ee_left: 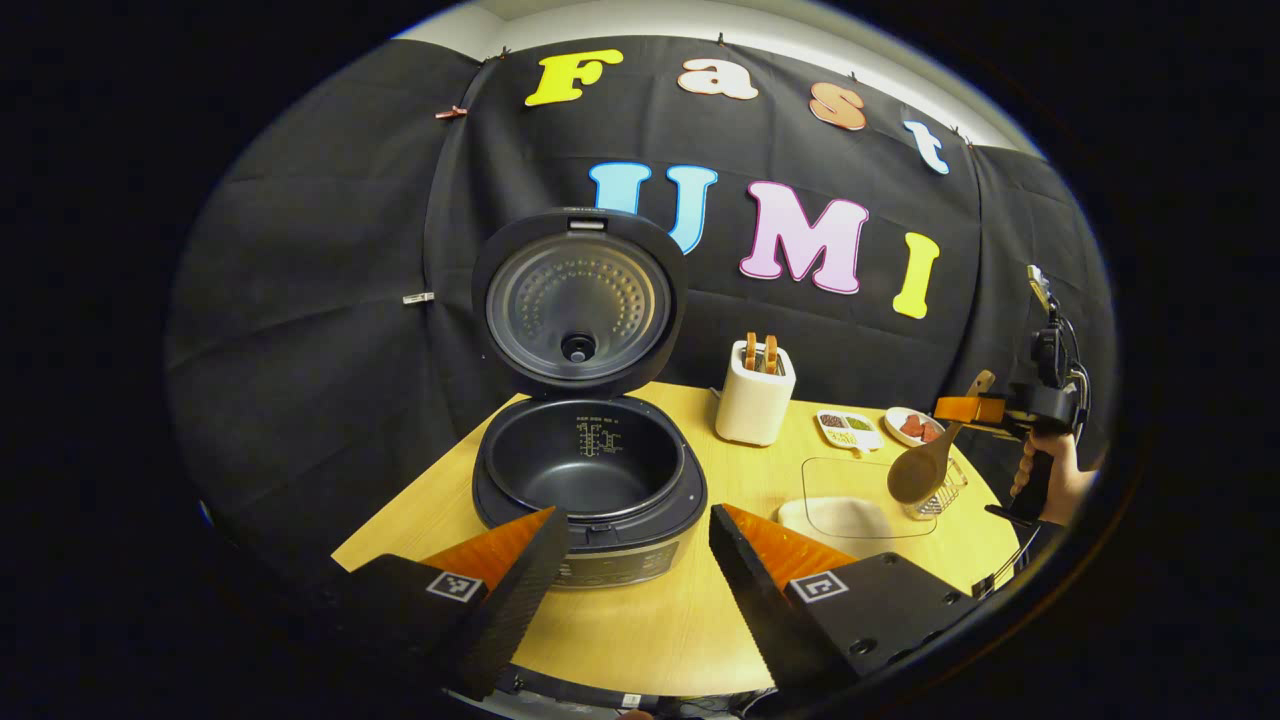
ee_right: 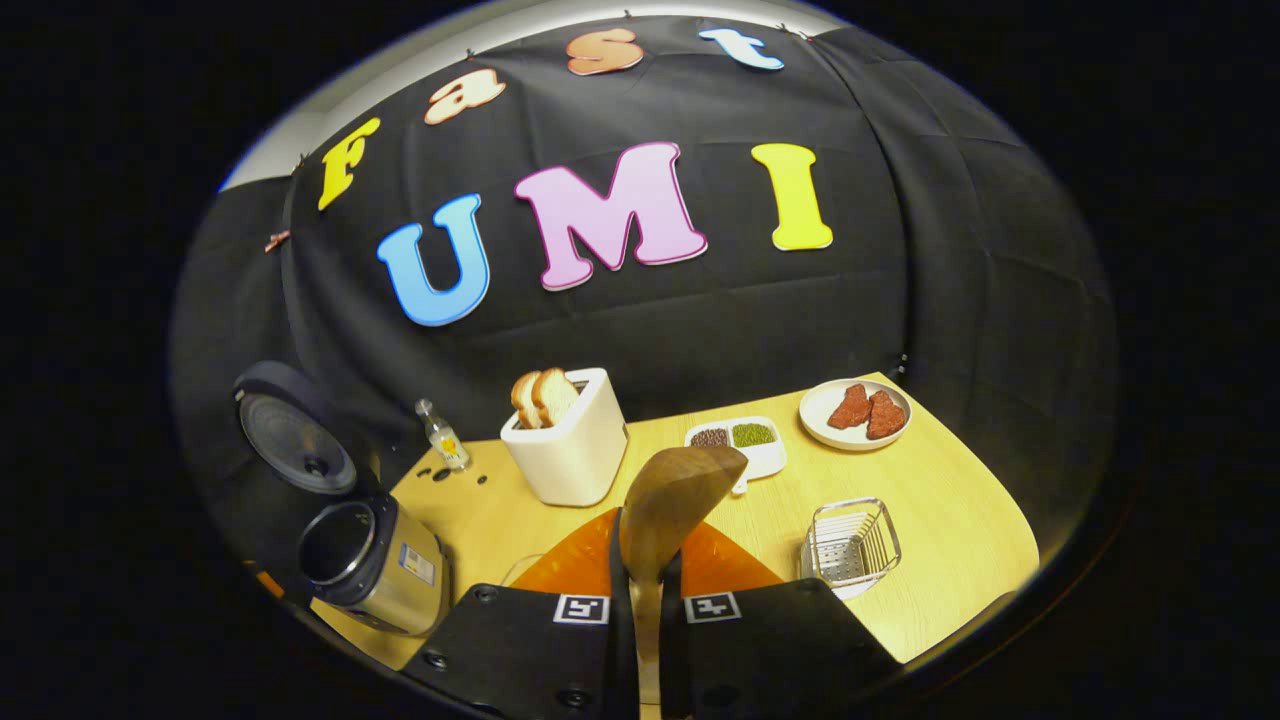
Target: Close the left gripper, press the button to open the rice cooker; take a wooden spoon from the chopstick holder with the right hand, scoop a spoonful of rice and pour it into the rice cooker, then put the wooden spoon back into the chopstick holder.
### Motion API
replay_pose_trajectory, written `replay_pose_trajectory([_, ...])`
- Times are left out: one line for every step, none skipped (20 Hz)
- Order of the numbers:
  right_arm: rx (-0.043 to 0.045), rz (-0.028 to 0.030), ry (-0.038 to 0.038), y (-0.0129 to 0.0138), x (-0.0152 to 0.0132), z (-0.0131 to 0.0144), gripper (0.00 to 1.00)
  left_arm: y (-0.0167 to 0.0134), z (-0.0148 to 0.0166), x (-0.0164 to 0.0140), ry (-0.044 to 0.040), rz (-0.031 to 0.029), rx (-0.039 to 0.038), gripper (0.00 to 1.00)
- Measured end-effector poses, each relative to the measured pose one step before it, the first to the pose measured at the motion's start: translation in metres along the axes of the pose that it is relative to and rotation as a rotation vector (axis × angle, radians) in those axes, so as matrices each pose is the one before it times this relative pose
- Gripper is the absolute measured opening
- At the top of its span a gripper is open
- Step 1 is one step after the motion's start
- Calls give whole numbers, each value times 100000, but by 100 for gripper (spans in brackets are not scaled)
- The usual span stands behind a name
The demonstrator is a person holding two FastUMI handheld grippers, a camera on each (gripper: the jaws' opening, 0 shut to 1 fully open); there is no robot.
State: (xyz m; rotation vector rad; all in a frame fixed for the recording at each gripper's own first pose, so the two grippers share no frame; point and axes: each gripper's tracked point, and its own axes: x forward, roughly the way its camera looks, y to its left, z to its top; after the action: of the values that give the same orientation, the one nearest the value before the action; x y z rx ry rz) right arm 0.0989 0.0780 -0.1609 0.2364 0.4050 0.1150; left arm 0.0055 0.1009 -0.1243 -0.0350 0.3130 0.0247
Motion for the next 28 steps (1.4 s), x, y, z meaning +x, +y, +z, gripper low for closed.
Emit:
replay_pose_trajectory([-722,-711,-1006,59,267,-624,13,200,-111,203,734,-282,514,96])
replay_pose_trajectory([-1549,-360,128,43,398,-898,13,250,-127,119,886,-31,156,96])
replay_pose_trajectory([-2754,-1364,2000,-388,38,-1288,12,189,100,119,288,-145,-931,96])
replay_pose_trajectory([-2373,-1884,2210,-389,162,-1134,12,12,198,-67,-559,-593,-1436,96])
replay_pose_trajectory([-1261,-1717,1762,-115,136,-983,13,136,106,13,-441,-317,-1374,96])
replay_pose_trajectory([920,-478,1115,247,-73,-721,13,205,-289,183,199,-67,-1071,95])
replay_pose_trajectory([1793,-673,-60,343,81,-289,13,239,-191,182,484,142,-921,96])
replay_pose_trajectory([1571,-611,-172,316,55,-43,13,394,-284,63,605,215,-937,96])
replay_pose_trajectory([1478,-335,505,420,-64,-203,13,279,-188,60,510,175,-1054,96])
replay_pose_trajectory([1826,467,896,566,12,-250,13,407,-121,17,387,237,-1079,96])
replay_pose_trajectory([2133,810,1176,697,58,-420,13,371,-118,-41,316,398,-946,96])
replay_pose_trajectory([2278,973,1389,696,59,-380,13,365,-153,-19,293,393,-743,96])
replay_pose_trajectory([2191,878,1207,626,149,-373,13,298,-22,-77,215,395,-444,96])
replay_pose_trajectory([2104,945,1319,653,128,-370,13,227,-232,-14,292,284,-166,96])
replay_pose_trajectory([2372,706,1351,567,43,-289,12,185,-142,8,331,111,92,96])
replay_pose_trajectory([3265,778,1349,602,69,-237,13,236,-37,-98,68,220,357,96])
replay_pose_trajectory([3987,722,1422,560,139,-281,13,134,61,-17,-19,242,597,96])
replay_pose_trajectory([4559,648,1499,429,174,-163,13,49,-32,-90,-161,205,682,96])
replay_pose_trajectory([5006,868,1673,435,189,-173,13,21,114,-40,-280,144,676,96])
replay_pose_trajectory([5016,1193,1666,453,389,-130,13,37,46,-99,-261,117,701,96])
replay_pose_trajectory([4476,1155,1616,373,192,-206,13,78,122,-45,-216,180,649,96])
replay_pose_trajectory([3244,198,1197,124,285,-13,13,-45,-67,59,-145,39,358,96])
replay_pose_trajectory([2386,-248,981,-135,260,60,13,-58,69,115,-21,-116,72,96])
replay_pose_trajectory([2192,-210,868,-178,230,65,13,-43,-15,-70,-73,-23,-98,96])
replay_pose_trajectory([3216,-24,980,-118,56,-20,13,9,137,58,-60,111,-208,96])
replay_pose_trajectory([4439,381,1317,-100,52,-84,13,-61,46,102,-172,-10,-224,96])
replay_pose_trajectory([4739,-195,658,-207,-10,86,13,-83,115,-23,-221,-12,-242,96])
replay_pose_trajectory([3712,-1285,571,-550,98,88,13,-58,0,28,-122,-120,-267,96])
